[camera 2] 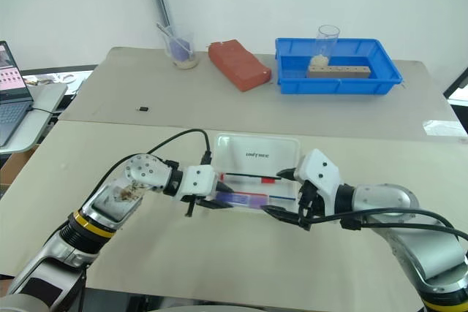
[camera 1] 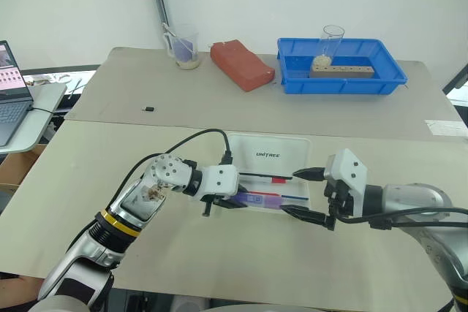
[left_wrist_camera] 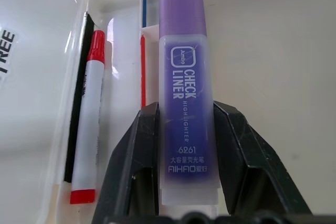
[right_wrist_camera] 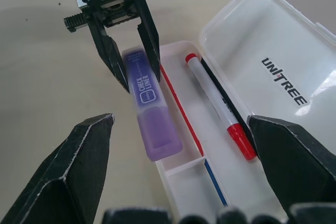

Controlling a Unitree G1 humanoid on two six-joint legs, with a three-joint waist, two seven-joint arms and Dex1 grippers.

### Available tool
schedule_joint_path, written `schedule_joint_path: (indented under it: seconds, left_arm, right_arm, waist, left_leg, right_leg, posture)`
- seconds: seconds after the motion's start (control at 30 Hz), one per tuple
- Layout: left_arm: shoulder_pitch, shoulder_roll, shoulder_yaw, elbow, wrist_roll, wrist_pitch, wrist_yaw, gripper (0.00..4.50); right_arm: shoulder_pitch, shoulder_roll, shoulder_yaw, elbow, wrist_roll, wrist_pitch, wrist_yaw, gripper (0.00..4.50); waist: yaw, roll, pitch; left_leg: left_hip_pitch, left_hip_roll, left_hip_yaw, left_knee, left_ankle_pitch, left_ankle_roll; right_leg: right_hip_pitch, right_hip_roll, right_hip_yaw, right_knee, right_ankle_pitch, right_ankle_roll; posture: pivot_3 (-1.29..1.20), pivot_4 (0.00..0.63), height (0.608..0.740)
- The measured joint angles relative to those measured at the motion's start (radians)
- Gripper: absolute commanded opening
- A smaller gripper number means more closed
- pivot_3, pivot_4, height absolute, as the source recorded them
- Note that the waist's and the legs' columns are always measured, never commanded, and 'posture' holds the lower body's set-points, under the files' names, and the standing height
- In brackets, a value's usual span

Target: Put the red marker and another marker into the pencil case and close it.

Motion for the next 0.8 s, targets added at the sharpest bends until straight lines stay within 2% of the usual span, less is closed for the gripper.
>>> schedule_joint_path:
  seconds: [0.4,0.43,0.5,0.6,0.63,0.8]
  left_arm:
    - [-0.023,-0.005,0.001,0.048,0.012,-0.018,-0.009,0.93]
    - [-0.023,-0.005,0.001,0.048,0.012,-0.018,-0.009,1.98]
    - [-0.023,-0.005,0.002,0.047,0.011,-0.016,-0.009,2.79]
    - [-0.019,-0.005,0.006,0.025,0.000,0.001,-0.009,4.30]
    - [-0.016,-0.005,0.008,0.015,-0.007,0.009,-0.008,4.41]
    - [0.012,-0.053,0.054,-0.030,-0.074,0.043,0.016,4.41]
  right_arm:
    - [0.033,0.001,-0.029,-0.027,0.028,0.014,-0.052,4.50]
    - [0.032,0.001,-0.029,-0.027,0.028,0.014,-0.054,4.50]
    - [0.026,0.001,-0.029,-0.025,0.030,0.014,-0.057,4.50]
    - [0.019,0.001,-0.032,-0.018,0.034,0.014,-0.059,4.50]
    - [0.019,0.001,-0.034,-0.011,0.034,0.014,-0.060,4.50]
    - [0.039,-0.029,-0.101,0.074,0.013,0.009,-0.057,4.50]
  waist:
    - [0.000,0.000,0.000]
    - [0.000,0.000,0.000]
    - [0.000,0.000,0.000]
    - [0.000,0.000,0.000]
    - [0.000,0.000,0.000]
    - [0.005,0.000,0.000]
  left_leg:
    - [0.000,0.000,0.000,0.000,0.000,0.000]
    - [0.000,0.000,0.000,0.000,0.000,0.000]
    - [0.000,0.000,0.000,0.000,0.000,0.000]
    - [0.000,0.000,0.000,0.000,0.000,0.000]
    - [0.000,0.000,0.000,0.000,0.000,0.000]
    - [0.000,0.000,0.000,0.001,0.000,0.000]
  right_leg:
    - [0.000,0.000,0.000,0.000,0.000,0.000]
    - [0.000,0.000,0.000,0.000,0.000,0.000]
    - [0.000,0.000,0.000,0.000,0.000,0.000]
    - [0.000,0.000,0.000,0.000,0.000,0.000]
    - [0.001,0.000,0.000,0.000,0.000,0.000]
    - [0.001,-0.001,-0.001,0.000,0.000,0.001]
  posture:
    - [0.00,0.150,0.740]
    - [0.00,0.150,0.740]
    - [0.00,0.150,0.740]
    - [0.00,0.150,0.740]
    - [0.00,0.150,0.740]
    - [0.00,0.150,0.740]
